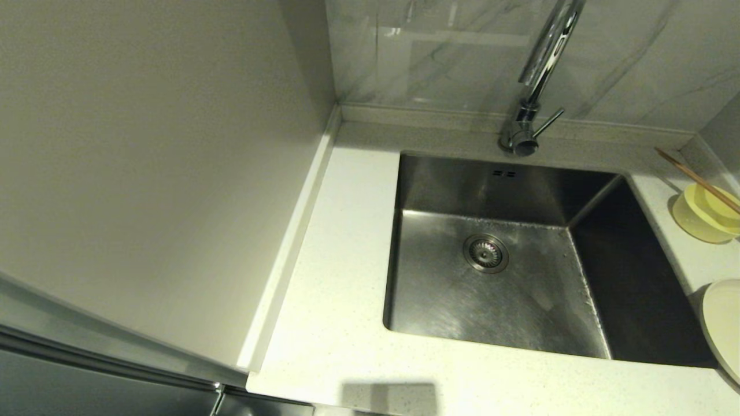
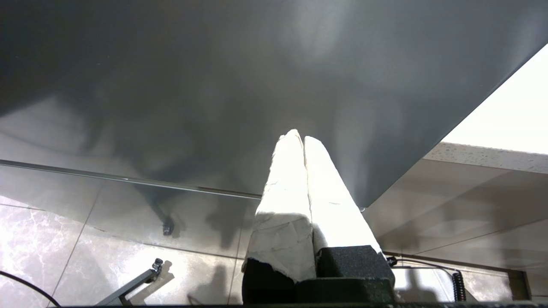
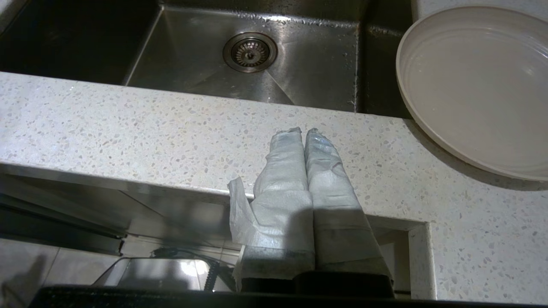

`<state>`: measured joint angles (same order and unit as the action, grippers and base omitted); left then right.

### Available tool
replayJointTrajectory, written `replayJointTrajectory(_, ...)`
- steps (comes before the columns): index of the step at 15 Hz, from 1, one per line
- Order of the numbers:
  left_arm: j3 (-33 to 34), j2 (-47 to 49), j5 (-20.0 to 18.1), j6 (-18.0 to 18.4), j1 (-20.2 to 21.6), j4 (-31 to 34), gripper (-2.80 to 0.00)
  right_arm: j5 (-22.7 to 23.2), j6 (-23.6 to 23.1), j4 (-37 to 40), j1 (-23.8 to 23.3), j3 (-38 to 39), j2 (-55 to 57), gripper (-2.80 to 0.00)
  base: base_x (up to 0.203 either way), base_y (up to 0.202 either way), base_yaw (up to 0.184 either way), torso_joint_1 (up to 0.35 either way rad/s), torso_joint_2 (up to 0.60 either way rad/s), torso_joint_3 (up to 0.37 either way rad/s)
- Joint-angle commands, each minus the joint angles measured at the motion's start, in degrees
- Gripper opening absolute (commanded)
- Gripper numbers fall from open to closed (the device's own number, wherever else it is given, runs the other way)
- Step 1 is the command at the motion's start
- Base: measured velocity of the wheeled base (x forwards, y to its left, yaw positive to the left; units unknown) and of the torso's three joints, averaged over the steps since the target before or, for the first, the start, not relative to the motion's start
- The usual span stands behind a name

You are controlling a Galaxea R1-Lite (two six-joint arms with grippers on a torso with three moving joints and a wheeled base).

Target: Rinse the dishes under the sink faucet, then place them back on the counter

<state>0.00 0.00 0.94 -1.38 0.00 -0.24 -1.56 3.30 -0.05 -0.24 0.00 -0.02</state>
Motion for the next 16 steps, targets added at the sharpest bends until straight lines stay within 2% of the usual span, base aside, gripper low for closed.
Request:
replayJointTrajectory(1, 0.0, -0.1, 0.0, 0.0, 0.0, 0.0, -2.80, 0.0, 0.0, 0.0, 0.0, 0.0, 0.1, -2.80, 0.000, 0.000, 0.000, 0.000, 0.00, 0.000)
replayJointTrajectory(16, 0.0, -0.1, 0.0, 0.0, 0.0, 0.0, -2.80, 0.0, 0.0, 0.0, 0.0, 0.0, 0.1, -2.80, 0.000, 0.000, 0.000, 0.000, 0.00, 0.000)
